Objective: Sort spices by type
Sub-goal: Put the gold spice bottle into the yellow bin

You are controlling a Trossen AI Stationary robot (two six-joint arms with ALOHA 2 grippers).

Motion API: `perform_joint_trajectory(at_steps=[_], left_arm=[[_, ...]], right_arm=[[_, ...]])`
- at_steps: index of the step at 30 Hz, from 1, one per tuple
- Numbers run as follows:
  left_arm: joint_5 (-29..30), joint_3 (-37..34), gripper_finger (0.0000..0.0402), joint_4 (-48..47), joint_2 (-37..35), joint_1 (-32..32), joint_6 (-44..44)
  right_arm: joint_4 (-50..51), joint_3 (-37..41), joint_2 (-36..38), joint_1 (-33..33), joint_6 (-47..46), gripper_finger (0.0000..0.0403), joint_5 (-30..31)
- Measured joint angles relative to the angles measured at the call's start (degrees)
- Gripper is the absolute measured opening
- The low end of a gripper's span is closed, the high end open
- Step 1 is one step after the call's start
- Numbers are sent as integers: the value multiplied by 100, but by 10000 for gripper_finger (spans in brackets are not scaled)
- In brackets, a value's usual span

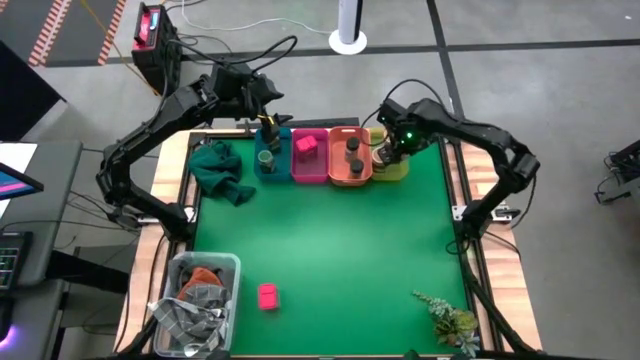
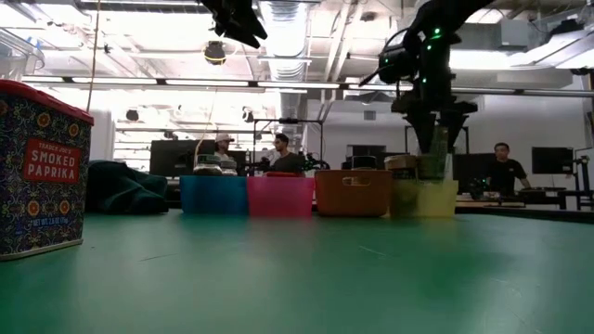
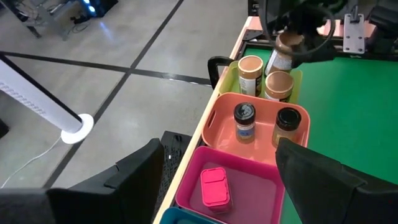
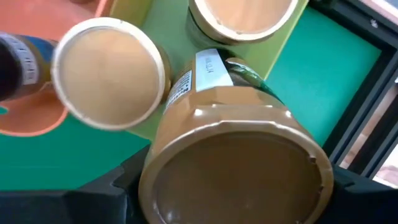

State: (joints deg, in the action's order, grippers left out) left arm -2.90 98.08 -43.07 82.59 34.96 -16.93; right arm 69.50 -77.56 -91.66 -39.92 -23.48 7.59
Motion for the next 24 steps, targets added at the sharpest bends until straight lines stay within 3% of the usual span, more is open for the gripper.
perform_joint_trajectory(at_steps=[14,24], left_arm=[[0,0,293,-173,0,0,66],[0,0,293,-160,0,0,47]], right_arm=[[-409,0,-330,0,15,293,390],[-412,0,-330,-102,79,300,148]])
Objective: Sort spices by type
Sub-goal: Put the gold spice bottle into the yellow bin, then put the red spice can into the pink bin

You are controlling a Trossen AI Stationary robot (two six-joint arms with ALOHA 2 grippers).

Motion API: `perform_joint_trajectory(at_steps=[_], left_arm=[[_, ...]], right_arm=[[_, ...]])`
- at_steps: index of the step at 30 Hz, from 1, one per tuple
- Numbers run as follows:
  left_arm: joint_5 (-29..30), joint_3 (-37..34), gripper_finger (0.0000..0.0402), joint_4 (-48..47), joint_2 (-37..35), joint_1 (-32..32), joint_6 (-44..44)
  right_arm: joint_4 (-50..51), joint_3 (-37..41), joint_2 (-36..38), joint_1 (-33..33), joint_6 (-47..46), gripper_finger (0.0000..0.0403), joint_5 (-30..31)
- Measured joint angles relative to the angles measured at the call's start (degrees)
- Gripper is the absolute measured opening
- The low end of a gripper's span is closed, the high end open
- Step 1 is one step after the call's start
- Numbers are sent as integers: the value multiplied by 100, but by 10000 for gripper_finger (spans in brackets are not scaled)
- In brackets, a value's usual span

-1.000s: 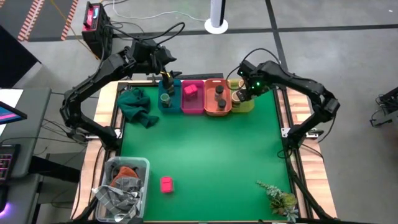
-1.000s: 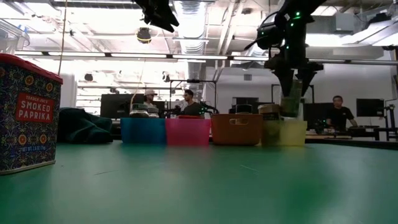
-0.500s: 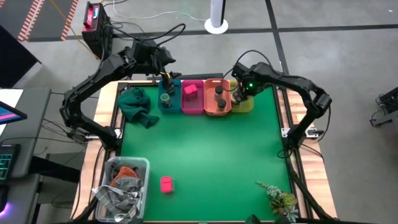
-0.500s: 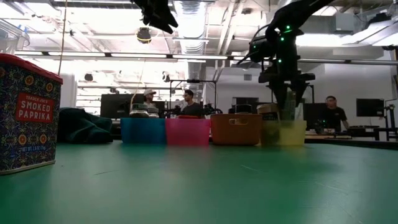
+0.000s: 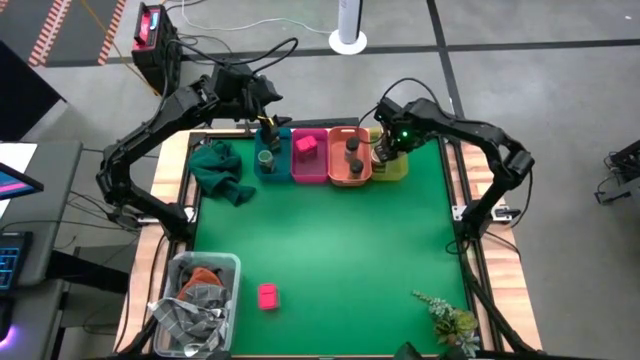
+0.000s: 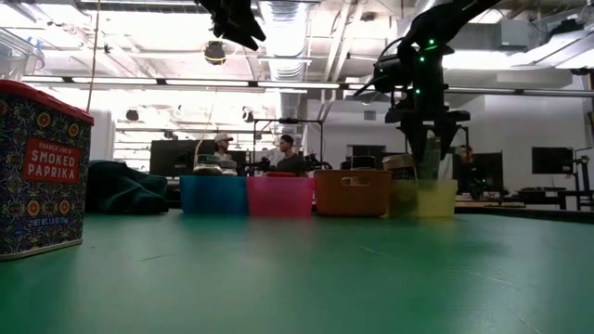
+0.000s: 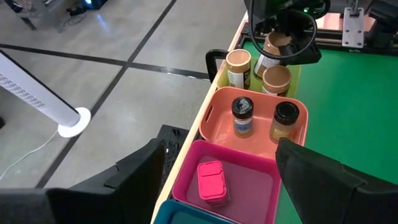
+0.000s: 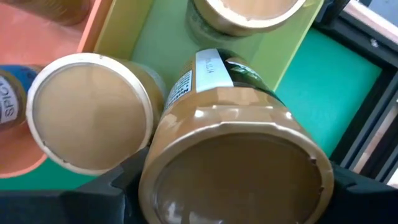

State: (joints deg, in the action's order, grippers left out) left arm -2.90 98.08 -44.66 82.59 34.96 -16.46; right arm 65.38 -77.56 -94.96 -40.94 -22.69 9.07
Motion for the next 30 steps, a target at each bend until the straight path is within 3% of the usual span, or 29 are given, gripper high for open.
perform_joint_trajectory(at_steps=[19,30], left_arm=[[-151,0,293,-2,0,-24,-33],[-151,0,293,-4,0,-24,-49]], right_arm=[[5,0,0,-200,376,307,-395],[38,0,9,-200,520,396,-436]])
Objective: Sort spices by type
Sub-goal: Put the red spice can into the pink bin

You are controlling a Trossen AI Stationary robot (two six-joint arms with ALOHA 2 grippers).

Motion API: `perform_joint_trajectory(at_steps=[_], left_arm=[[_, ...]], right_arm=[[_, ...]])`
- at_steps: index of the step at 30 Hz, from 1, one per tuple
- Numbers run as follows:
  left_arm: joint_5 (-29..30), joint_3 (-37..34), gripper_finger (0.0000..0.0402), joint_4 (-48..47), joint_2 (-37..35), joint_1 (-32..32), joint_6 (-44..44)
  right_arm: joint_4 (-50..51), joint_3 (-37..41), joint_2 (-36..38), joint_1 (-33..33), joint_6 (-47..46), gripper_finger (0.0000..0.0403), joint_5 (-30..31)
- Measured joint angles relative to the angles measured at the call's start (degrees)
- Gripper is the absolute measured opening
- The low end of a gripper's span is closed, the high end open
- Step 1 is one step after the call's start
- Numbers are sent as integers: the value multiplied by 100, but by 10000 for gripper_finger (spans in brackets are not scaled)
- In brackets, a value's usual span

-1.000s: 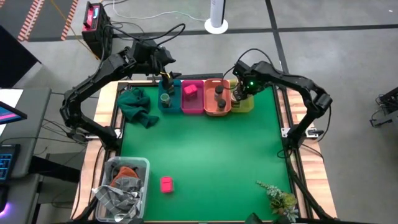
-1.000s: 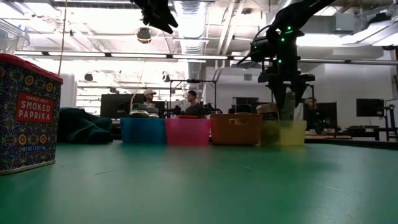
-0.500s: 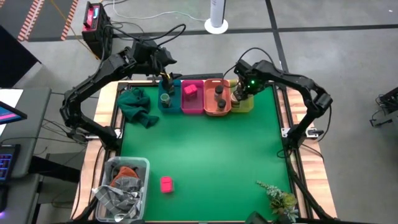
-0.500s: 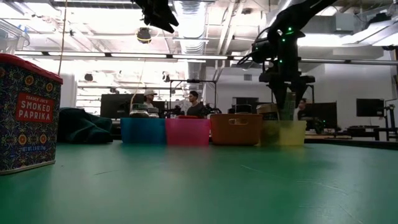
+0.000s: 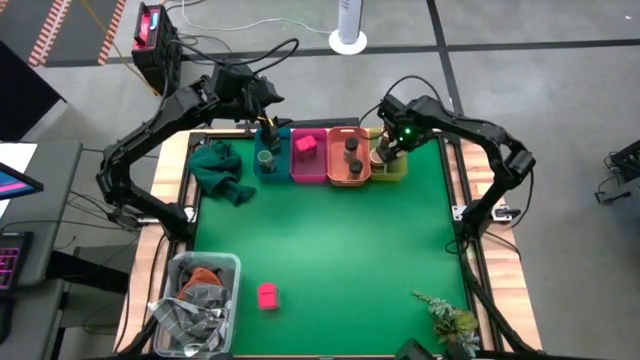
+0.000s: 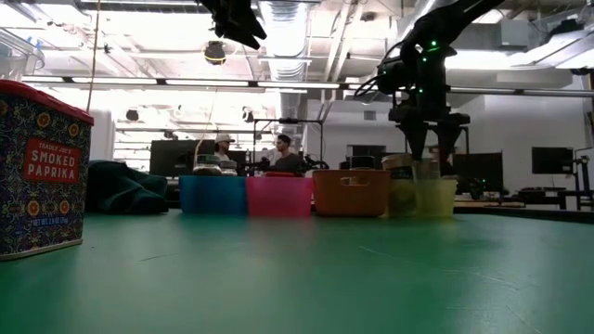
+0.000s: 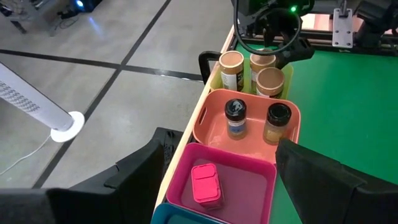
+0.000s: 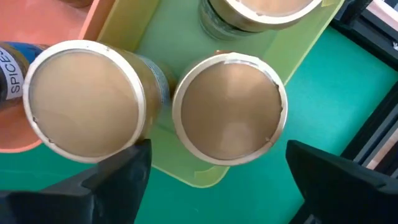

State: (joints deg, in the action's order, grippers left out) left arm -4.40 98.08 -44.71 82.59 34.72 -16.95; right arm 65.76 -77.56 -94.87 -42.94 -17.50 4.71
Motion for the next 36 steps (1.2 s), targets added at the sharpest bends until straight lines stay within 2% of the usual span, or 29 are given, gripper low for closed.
perform_joint_trajectory(at_steps=[9,13,18,23,26,29,32,36], left_arm=[[-38,0,293,0,2,0,34],[-513,0,293,18,2,-8,234],[-1308,4,293,-117,0,-318,705],[-1480,4,293,-1636,2,-1361,705],[-1198,-8,293,-2455,4,-2227,709],[-716,-189,293,-2385,0,-3019,1189],[-668,-475,293,-2125,2,-3752,1884],[-462,-982,293,-1546,4,-4628,2147]], right_arm=[[369,-255,18,4,-4,388,81],[634,-483,212,4,-48,387,533],[1001,-577,735,79,-477,386,664],[894,-438,1516,820,-1396,386,717],[621,-372,1889,1591,-2080,386,1042],[276,-259,2112,2451,-2534,386,1608],[162,-128,2150,3192,-2885,386,1925],[138,-16,2130,4042,-3438,385,2167]])
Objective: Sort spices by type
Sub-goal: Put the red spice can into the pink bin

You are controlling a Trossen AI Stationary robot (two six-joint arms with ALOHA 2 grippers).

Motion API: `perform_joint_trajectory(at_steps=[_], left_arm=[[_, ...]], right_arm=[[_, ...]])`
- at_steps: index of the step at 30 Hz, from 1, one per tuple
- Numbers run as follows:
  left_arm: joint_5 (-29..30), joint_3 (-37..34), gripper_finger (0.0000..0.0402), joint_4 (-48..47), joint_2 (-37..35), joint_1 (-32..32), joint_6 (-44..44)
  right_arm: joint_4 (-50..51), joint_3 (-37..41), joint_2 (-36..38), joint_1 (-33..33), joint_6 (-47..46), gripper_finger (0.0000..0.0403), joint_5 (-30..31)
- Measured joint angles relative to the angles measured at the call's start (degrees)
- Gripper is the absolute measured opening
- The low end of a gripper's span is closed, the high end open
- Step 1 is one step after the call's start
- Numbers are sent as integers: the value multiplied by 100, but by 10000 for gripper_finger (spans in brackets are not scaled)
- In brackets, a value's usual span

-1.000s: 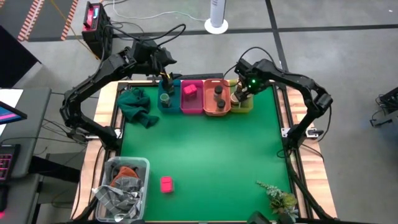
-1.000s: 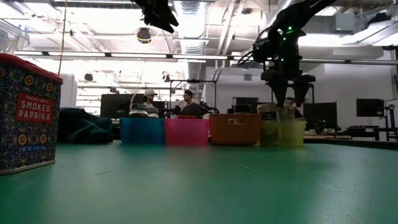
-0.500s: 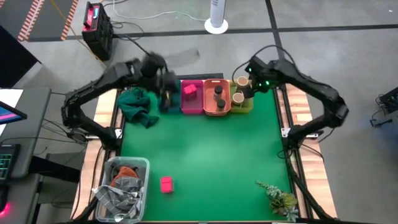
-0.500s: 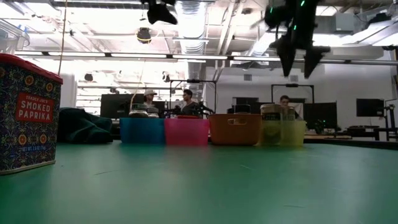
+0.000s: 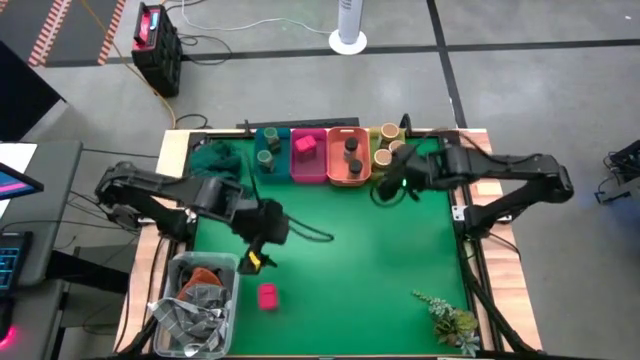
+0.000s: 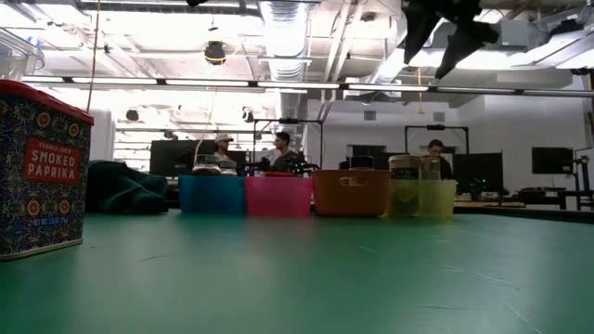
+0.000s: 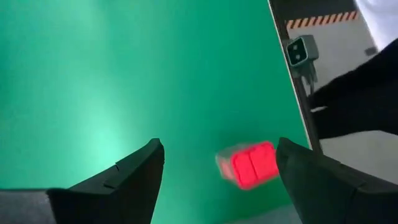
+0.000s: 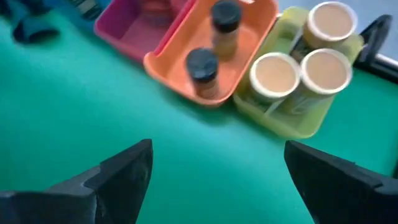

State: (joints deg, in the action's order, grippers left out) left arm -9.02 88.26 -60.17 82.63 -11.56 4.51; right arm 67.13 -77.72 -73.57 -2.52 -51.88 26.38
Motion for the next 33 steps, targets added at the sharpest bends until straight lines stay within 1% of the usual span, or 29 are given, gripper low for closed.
perform_joint_trajectory(at_steps=[2,4,8,17,23,26,33], left_arm=[[141,-186,293,384,9,-280,97],[162,-304,293,590,62,-480,85],[191,-317,293,196,505,-793,-327],[471,-320,293,257,1633,-1513,-2337],[514,-320,293,209,2061,-1858,-3347],[537,-315,293,201,2134,-1971,-3592],[561,-314,293,104,2153,-2108,-3667]], right_arm=[[36,1,-55,358,-196,385,104],[125,6,-84,658,-261,385,192],[269,5,-73,983,-502,385,453],[269,5,-67,1150,-672,385,543],[293,5,-67,1228,-683,385,543],[310,5,-67,1230,-723,385,543],[310,5,-67,1228,-721,385,543]])
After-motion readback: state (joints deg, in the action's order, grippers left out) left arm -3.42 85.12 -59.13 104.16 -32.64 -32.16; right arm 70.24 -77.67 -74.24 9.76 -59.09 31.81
